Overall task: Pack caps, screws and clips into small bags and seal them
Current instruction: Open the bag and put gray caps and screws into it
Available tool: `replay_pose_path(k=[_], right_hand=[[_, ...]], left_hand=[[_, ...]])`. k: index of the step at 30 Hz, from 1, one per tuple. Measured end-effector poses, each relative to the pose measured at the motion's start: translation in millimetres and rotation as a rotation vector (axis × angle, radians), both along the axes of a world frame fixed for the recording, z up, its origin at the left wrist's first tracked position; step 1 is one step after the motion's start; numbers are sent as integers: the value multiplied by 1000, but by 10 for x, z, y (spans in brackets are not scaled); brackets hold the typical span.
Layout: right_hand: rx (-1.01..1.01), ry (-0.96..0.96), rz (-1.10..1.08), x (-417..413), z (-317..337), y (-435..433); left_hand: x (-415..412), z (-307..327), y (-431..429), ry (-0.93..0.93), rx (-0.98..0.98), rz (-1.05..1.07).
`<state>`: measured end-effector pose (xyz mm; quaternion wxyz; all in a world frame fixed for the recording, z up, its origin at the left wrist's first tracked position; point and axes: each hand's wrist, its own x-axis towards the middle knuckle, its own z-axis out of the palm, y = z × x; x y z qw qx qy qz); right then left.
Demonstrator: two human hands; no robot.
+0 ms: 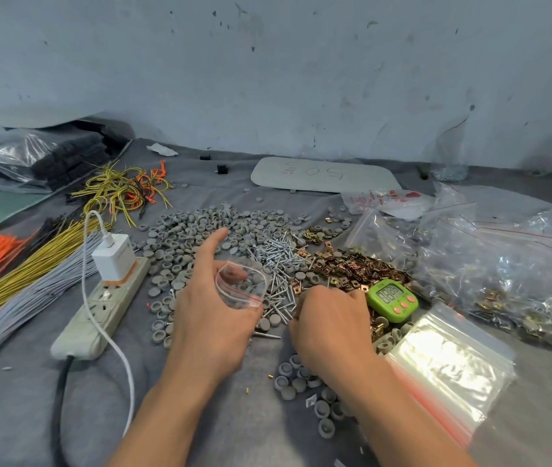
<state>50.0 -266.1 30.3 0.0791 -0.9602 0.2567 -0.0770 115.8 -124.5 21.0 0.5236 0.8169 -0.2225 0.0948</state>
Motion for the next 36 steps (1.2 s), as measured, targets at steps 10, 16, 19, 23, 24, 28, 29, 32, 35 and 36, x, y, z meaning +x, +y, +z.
replay_pose_path(k=[10,16,19,23,24,28,29,32,35,36], right_hand=[[-65,96,42,17,52,72],[49,-158,-32,-19,90,75],[268,-461,16,-87,171,-2],[322,-610,282,-231,258,12],[290,-609,321,-243,261,40],[377,-556,397,-178,217,132],[450,-578,383,-169,216,115],[472,-646,204,-199,242,-52],[326,-445,47,-231,240,-245],[286,-320,34,-234,228,-265]], left_hand=[[-14,6,-10,12,48,-1],[-46,30,-12,17,98,9],[-49,35,-38,12,172,16],[-86,46,-72,18,218,-25],[-100,53,-83,17,221,-40],[-108,51,-101,13,189,-74],[-95,39,-93,16,171,-71],[-56,18,-55,22,93,-36],[-16,5,-24,26,9,4],[-3,1,-16,20,-13,15]])
